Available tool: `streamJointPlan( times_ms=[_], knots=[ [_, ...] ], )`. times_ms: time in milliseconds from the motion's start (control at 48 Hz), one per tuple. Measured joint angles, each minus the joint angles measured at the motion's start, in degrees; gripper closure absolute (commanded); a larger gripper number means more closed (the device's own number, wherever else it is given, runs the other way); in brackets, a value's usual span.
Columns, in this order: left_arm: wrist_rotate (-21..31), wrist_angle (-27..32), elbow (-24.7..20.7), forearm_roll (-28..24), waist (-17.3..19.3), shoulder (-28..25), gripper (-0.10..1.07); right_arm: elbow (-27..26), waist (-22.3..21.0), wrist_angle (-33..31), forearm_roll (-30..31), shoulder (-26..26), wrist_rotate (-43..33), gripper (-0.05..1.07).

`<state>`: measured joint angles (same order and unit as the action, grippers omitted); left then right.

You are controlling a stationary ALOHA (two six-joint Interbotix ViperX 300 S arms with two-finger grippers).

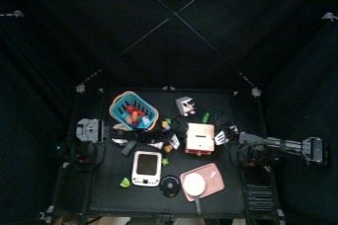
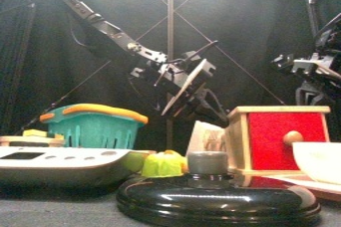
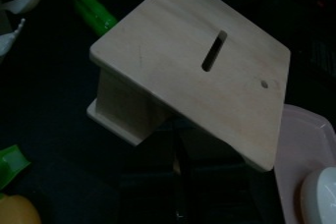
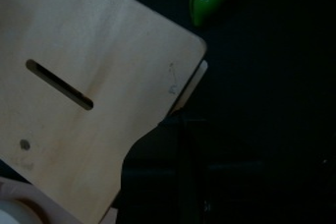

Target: Straighten drawer

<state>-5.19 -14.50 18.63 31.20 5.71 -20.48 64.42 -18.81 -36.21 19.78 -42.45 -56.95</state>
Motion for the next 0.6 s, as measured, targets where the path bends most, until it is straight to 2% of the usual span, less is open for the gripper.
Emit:
streamJointPlan(
  times_ms=[604],
  knots=[
    [-0.09,0.35,-0.88,-0.09,0.09,-0.53,0.67,0.00,-0.97,0.62,-0.26,0.09,0.00,0.67]
  ],
)
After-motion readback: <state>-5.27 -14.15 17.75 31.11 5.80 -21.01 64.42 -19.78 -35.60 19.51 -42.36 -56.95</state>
